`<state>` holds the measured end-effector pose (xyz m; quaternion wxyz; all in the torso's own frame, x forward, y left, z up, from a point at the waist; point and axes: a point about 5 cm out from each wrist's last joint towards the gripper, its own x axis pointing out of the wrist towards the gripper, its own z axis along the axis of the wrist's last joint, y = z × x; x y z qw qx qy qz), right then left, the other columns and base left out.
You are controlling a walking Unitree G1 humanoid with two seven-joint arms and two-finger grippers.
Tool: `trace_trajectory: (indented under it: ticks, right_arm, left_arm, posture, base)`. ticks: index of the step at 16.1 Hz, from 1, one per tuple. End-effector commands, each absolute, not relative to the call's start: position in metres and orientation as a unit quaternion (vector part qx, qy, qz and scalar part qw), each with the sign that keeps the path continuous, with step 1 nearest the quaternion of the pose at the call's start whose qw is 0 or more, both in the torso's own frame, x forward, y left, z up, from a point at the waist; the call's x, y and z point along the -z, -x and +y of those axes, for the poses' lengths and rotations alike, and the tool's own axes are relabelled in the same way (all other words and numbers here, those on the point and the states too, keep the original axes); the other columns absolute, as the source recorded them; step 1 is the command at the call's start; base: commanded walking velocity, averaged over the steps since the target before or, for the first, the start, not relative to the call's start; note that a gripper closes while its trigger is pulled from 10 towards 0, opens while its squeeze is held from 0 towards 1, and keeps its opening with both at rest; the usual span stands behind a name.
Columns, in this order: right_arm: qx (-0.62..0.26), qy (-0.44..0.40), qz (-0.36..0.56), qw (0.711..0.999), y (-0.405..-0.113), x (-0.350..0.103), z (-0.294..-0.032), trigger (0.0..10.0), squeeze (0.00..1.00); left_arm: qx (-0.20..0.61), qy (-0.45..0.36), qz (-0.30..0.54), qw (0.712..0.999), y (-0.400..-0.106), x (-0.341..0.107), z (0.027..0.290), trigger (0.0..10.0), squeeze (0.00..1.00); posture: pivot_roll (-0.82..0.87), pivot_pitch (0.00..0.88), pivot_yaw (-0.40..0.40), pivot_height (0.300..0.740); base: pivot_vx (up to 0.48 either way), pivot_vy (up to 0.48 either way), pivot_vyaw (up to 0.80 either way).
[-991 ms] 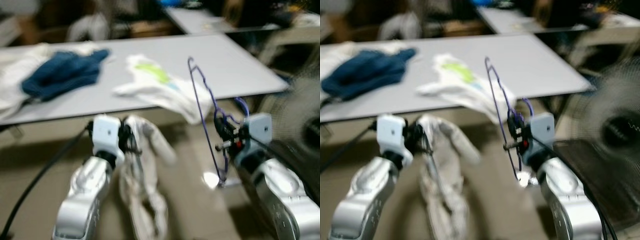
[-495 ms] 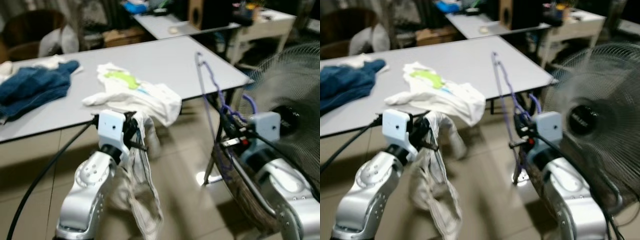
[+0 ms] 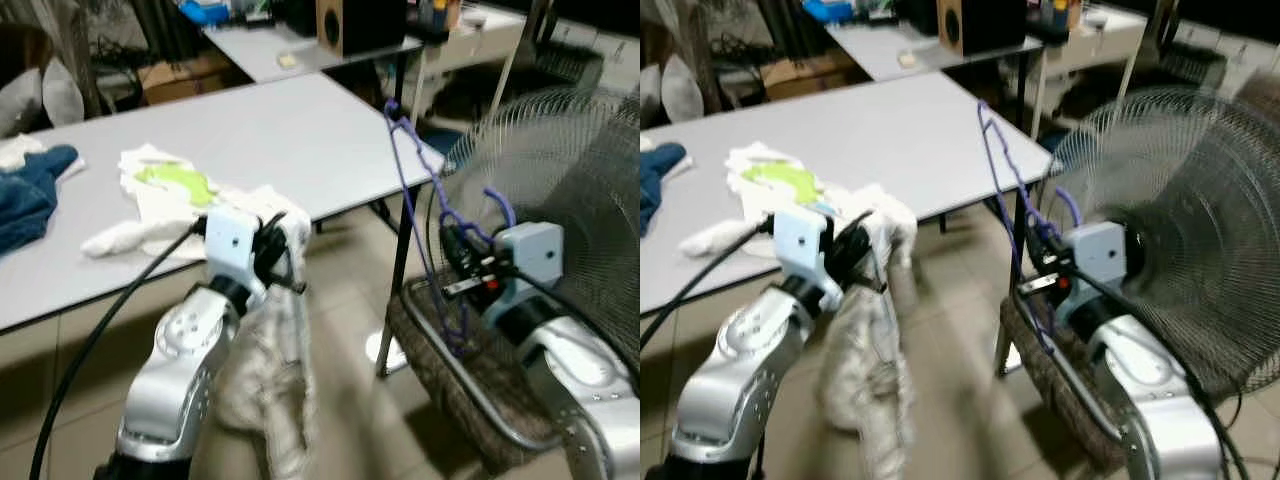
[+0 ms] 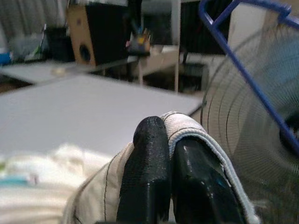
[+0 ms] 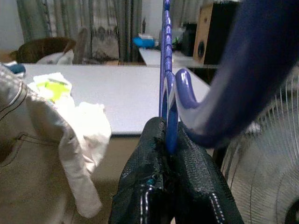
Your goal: Hang hanger
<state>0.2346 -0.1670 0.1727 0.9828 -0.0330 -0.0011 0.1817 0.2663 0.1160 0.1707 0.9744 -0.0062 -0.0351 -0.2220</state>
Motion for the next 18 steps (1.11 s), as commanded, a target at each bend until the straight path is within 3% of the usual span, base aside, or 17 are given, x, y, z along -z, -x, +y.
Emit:
trace_trajectory:
  ticks: [1, 3, 9, 14, 18]
  right_arm:
    - [-0.227, 0.02, -0.015, 0.973, -0.23, -0.179, -0.162, 10.0, 0.0]
    - [-0.348, 0.036, -0.003, 0.937, -0.212, -0.188, -0.166, 10.0, 0.0]
    - [-0.465, 0.047, 0.001, 0.884, -0.193, -0.235, -0.206, 10.0, 0.0]
    - [-0.513, 0.039, 0.062, 0.855, -0.178, -0.236, -0.216, 10.0, 0.0]
    - [-0.531, 0.091, 0.099, 0.837, -0.198, -0.23, -0.209, 10.0, 0.0]
  left_arm:
    - [0.237, 0.008, -0.062, 0.97, -0.269, -0.185, 0.116, 10.0, 0.0]
    - [0.22, 0.001, -0.094, 0.971, -0.291, -0.203, 0.121, 10.0, 0.0]
    - [0.211, -0.065, -0.161, 0.962, -0.369, -0.291, 0.14, 10.0, 0.0]
    - [0.182, -0.072, -0.201, 0.96, -0.39, -0.334, 0.16, 10.0, 0.0]
    - [0.204, -0.059, -0.246, 0.946, -0.383, -0.364, 0.164, 10.0, 0.0]
  posture:
    - [-0.16, 0.0, 0.059, 0.74]
    - [-0.16, 0.0, 0.064, 0.74]
    - [-0.16, 0.0, 0.074, 0.74]
    - [-0.17, 0.0, 0.089, 0.74]
    - [-0.16, 0.0, 0.074, 0.74]
  base:
    - [0.371, 0.0, 0.0]
    - [0.379, 0.0, 0.0]
    - [0.402, 0.0, 0.0]
    - [0.397, 0.0, 0.0]
    - [0.394, 0.0, 0.0]
